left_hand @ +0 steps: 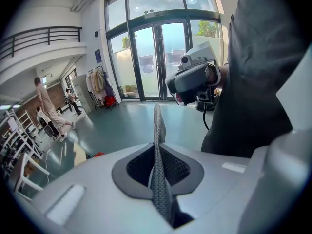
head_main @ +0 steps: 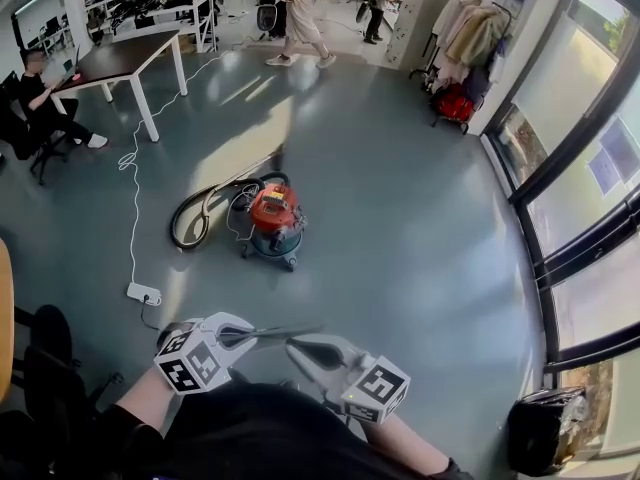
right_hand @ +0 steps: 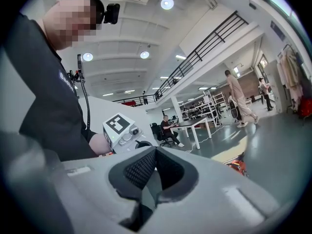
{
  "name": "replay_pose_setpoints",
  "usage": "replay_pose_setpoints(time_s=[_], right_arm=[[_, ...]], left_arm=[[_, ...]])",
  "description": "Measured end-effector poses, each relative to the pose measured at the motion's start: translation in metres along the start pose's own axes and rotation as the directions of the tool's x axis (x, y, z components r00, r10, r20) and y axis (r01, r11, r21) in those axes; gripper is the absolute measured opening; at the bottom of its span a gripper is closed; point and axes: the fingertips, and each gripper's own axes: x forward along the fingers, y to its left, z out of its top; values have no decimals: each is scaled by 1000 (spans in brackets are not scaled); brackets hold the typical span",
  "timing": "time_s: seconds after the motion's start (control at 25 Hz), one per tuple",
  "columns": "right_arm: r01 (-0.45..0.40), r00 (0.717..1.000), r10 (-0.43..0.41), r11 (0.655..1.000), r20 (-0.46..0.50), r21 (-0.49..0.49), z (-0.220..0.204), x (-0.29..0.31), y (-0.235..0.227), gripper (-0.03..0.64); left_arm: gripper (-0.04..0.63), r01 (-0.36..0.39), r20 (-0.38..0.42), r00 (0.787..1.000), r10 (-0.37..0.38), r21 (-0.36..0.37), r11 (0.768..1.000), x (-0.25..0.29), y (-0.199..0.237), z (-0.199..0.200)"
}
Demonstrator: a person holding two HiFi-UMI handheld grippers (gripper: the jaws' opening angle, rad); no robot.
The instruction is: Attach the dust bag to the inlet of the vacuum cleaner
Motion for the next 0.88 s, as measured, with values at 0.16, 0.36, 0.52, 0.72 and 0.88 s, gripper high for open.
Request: replay_pose_setpoints(time_s=[0.16, 0.36, 0.52, 0.72, 0.88], right_arm=[[8, 1000, -8, 1000, -3, 3, 8, 2, -7, -8], [34, 998, -34, 999, -45, 3, 4, 20, -24, -8], [73, 994, -73, 997, -79, -10, 7, 48, -46, -8], [86, 991, -87, 996, -101, -9, 18, 100, -76, -8], [118, 989, -116, 993, -90, 17, 35, 141, -106, -8]], left_arm=[[40, 8, 0, 1000, -8, 4, 1000, 4, 9, 2], [40, 32, 27, 999, -32, -1, 999, 14, 32, -6], [40, 65, 43, 997, -66, 8, 998, 19, 64, -14], [40, 103, 47, 993, -105, 41, 994, 23, 121, -30], [40, 128, 56, 990, -132, 58, 990, 21, 170, -47]])
